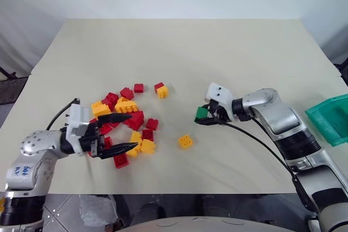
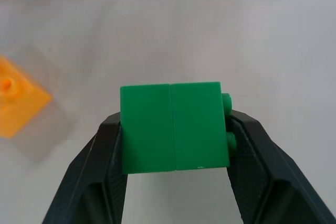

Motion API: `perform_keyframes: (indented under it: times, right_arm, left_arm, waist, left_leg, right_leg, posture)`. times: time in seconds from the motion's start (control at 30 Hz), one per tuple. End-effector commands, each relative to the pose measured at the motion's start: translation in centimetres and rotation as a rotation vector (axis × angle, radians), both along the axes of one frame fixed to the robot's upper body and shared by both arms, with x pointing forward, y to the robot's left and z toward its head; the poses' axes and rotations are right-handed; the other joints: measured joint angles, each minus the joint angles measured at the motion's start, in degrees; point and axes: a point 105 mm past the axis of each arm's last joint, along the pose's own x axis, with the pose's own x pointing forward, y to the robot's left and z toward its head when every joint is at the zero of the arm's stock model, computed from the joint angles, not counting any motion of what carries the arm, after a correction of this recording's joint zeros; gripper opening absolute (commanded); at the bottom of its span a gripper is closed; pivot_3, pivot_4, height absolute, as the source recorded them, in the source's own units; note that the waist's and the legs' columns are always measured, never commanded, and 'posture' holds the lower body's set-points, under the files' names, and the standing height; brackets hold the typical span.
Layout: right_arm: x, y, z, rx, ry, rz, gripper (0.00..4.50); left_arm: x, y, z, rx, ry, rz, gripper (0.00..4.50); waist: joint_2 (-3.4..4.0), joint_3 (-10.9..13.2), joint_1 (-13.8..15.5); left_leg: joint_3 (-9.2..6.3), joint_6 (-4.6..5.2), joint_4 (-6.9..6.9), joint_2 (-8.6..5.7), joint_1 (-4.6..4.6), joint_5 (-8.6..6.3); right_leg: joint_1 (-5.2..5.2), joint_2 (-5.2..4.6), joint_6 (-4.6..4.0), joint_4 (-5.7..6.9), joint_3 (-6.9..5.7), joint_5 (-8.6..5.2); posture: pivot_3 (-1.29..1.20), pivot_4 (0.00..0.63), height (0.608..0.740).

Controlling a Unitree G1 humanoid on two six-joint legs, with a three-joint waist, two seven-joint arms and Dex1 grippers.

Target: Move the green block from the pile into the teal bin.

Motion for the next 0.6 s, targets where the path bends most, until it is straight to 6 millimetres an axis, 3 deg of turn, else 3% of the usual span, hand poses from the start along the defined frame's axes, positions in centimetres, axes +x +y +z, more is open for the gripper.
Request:
perform_keyframes:
  times: [0.03, 0.27, 0.37, 0.6]
  right_arm:
    - [0.3, -2.4, 3.3, 0.110, -0.133, -0.149, 2.13]
    - [-1.3, -9.3, 5.2, 0.194, -0.275, -0.479, 2.13]
    - [-2.1, -13.1, 6.6, 0.245, -0.407, -0.696, 2.13]
    - [-7.0, -22.0, 7.6, 0.178, -0.579, -1.181, 2.13]
  left_arm:
    - [1.5, -2.4, 0.0, 0.021, -0.028, -0.038, 4.50]
    - [3.4, -7.7, 0.1, 0.002, -0.075, -0.197, 4.50]
    - [4.1, -9.8, 0.1, -0.002, -0.093, -0.239, 4.50]
    - [6.7, -14.2, 0.3, 0.013, -0.130, -0.268, 4.50]
  waist:
    - [0.00, 0.00, 0.28]
    - [0.00, 0.00, 1.20]
    - [0.00, 0.00, 1.29]
    - [0.00, 0.00, 1.79]
  left_leg:
    - [-0.01, 0.00, 0.00, -0.01, 0.00, 0.00]
    - [0.27, 0.00, -0.04, 0.00, -0.02, 0.00]
    - [0.31, 0.00, -0.04, 0.00, -0.02, 0.00]
    - [0.42, 0.04, 0.01, -0.04, -0.08, 0.03]
  right_leg:
    - [0.00, 0.00, 0.00, 0.00, -0.01, 0.00]
    - [0.00, 0.07, 0.01, -0.03, -0.02, 0.01]
    - [0.00, 0.09, 0.01, -0.03, -0.02, 0.01]
    - [0.04, 0.10, 0.05, -0.05, -0.03, 0.03]
  posture:
    - [0.00, 0.150, 0.740]
    - [0.00, 0.150, 0.740]
    - [0.00, 0.150, 0.740]
    - [0.00, 0.150, 0.740]
